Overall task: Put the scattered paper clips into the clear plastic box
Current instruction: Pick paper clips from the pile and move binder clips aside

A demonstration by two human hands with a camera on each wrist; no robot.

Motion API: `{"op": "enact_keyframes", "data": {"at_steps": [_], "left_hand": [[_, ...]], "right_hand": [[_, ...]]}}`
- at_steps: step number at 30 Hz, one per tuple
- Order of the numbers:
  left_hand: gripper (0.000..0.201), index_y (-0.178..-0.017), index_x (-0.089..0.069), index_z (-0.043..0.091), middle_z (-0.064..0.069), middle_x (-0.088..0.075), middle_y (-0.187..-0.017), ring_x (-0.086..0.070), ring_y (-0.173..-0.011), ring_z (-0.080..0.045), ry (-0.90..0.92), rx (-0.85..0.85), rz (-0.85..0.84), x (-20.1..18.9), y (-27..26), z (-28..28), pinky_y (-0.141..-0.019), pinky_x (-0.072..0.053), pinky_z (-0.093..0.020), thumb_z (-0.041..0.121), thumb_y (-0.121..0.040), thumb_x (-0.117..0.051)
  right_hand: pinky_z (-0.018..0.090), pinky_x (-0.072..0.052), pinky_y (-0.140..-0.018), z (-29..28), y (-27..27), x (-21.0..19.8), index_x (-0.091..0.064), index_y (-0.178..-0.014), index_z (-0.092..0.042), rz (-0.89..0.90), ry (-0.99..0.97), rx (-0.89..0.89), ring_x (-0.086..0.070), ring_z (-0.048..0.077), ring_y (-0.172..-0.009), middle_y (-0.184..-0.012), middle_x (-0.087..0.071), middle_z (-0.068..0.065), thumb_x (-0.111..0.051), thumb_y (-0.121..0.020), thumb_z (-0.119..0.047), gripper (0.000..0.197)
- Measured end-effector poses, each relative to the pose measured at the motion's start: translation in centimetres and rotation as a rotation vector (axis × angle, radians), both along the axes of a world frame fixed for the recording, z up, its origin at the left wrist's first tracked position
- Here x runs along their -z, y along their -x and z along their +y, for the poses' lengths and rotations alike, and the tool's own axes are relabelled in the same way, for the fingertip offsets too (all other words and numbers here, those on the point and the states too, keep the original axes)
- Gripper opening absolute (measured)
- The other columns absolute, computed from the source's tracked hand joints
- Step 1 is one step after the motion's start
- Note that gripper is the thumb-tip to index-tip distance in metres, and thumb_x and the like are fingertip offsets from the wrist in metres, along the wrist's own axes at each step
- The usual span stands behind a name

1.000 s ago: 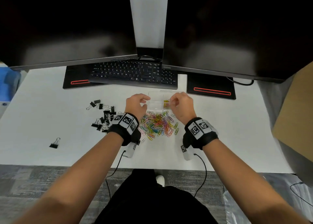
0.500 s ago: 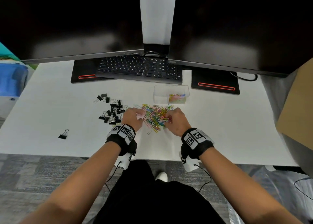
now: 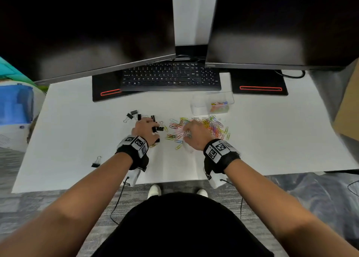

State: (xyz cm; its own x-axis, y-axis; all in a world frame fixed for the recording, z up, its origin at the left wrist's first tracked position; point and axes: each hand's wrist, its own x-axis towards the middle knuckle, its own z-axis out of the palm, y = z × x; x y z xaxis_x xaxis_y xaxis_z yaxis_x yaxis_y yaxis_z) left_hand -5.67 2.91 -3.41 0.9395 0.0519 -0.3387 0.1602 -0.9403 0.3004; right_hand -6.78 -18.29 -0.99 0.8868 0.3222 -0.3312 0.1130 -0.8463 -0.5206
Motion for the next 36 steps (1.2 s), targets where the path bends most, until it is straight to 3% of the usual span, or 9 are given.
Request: {"op": "enact_keyframes", "data": {"at_steps": [5,11,19,22,24,26,30,33,36], "left_hand": [[0.033,-0.114,-0.066,0.031,0.004,-0.041,-0.141,-0.035,-0.132,-0.019,0.049,0.077,-0.005,0.8,-0.7,2.2,-0.109,-0.036,-0.038,0.038,-0.082,-0.068],[0.015,-0.095,-0.076,0.019,-0.002,-0.052,-0.126,-0.044,-0.122,-0.017,0.172,0.106,-0.107,0.9,-1.9,3.3,-0.103,-0.036,-0.026,0.021,-0.081,-0.071],[0.031,-0.111,-0.069,0.02,-0.003,-0.047,-0.132,-0.043,-0.123,-0.021,0.242,0.236,-0.096,0.7,-2.6,3.4,-0.105,-0.034,-0.028,0.015,-0.081,-0.069],[0.031,-0.112,-0.069,0.022,-0.001,-0.047,-0.134,-0.042,-0.125,-0.021,0.229,0.326,-0.067,0.7,-2.6,3.0,-0.105,-0.039,-0.037,0.016,-0.081,-0.067],[0.029,-0.108,-0.071,0.022,0.0,-0.05,-0.132,-0.046,-0.122,-0.02,0.238,0.311,-0.074,0.8,-2.7,3.5,-0.104,-0.041,-0.037,0.015,-0.08,-0.068],[0.025,-0.104,-0.073,0.021,0.0,-0.053,-0.128,-0.05,-0.119,-0.018,0.244,0.297,-0.074,0.9,-2.9,4.3,-0.103,-0.041,-0.035,0.016,-0.08,-0.07],[0.02,-0.097,-0.075,0.021,-0.001,-0.055,-0.127,-0.048,-0.123,-0.017,0.252,0.326,-0.036,1.0,-2.9,5.8,-0.106,-0.037,-0.032,0.02,-0.077,-0.074],[0.024,-0.099,-0.074,0.018,-0.003,-0.054,-0.127,-0.048,-0.122,-0.017,0.255,0.314,-0.034,1.3,-2.5,6.0,-0.098,-0.032,-0.019,0.016,-0.075,-0.076],[0.024,-0.099,-0.074,0.017,-0.003,-0.055,-0.125,-0.049,-0.12,-0.018,0.261,0.286,-0.047,1.3,-2.3,5.9,-0.097,-0.036,-0.023,0.015,-0.075,-0.075]], "right_hand": [[0.038,-0.045,-0.097,3.4,-0.6,0.6,-0.057,-0.125,-0.013,-0.009,0.055,-0.076,-0.047,0.028,-0.123,-0.132,-0.051,0.009,-0.058,-0.084,-0.016,0.041],[0.045,-0.037,-0.099,6.3,-1.2,1.0,-0.046,-0.136,-0.023,-0.06,0.276,-0.294,-0.034,0.025,-0.132,-0.148,-0.036,-0.005,-0.047,-0.091,-0.011,0.047],[0.048,-0.029,-0.105,5.4,-0.8,1.2,-0.027,-0.146,-0.02,-0.073,0.269,-0.077,-0.034,0.025,-0.134,-0.144,-0.042,0.003,-0.046,-0.09,-0.009,0.06],[0.044,-0.037,-0.1,5.8,0.2,1.3,-0.044,-0.138,-0.018,-0.199,0.163,-0.043,-0.044,0.027,-0.126,-0.133,-0.053,0.005,-0.049,-0.089,-0.012,0.049],[0.041,-0.047,-0.089,6.3,1.0,1.7,-0.065,-0.115,-0.014,-0.232,0.007,-0.072,-0.058,0.03,-0.107,-0.116,-0.062,0.008,-0.053,-0.087,-0.01,0.03],[0.04,-0.051,-0.08,7.1,1.6,2.1,-0.073,-0.099,-0.009,-0.158,-0.07,-0.124,-0.062,0.03,-0.092,-0.104,-0.063,0.012,-0.057,-0.086,-0.009,0.021],[0.036,-0.048,-0.085,8.8,1.9,3.2,-0.073,-0.102,-0.007,-0.032,-0.043,-0.133,-0.06,0.029,-0.098,-0.108,-0.06,0.013,-0.066,-0.084,-0.017,0.021],[0.035,-0.049,-0.085,9.6,2.0,3.6,-0.073,-0.104,-0.009,-0.023,-0.022,-0.136,-0.059,0.028,-0.099,-0.109,-0.057,0.012,-0.066,-0.085,-0.02,0.022],[0.033,-0.049,-0.079,9.1,2.0,3.6,-0.074,-0.101,-0.011,-0.066,0.034,-0.163,-0.058,0.026,-0.098,-0.107,-0.057,0.011,-0.06,-0.089,-0.02,0.021]]}}
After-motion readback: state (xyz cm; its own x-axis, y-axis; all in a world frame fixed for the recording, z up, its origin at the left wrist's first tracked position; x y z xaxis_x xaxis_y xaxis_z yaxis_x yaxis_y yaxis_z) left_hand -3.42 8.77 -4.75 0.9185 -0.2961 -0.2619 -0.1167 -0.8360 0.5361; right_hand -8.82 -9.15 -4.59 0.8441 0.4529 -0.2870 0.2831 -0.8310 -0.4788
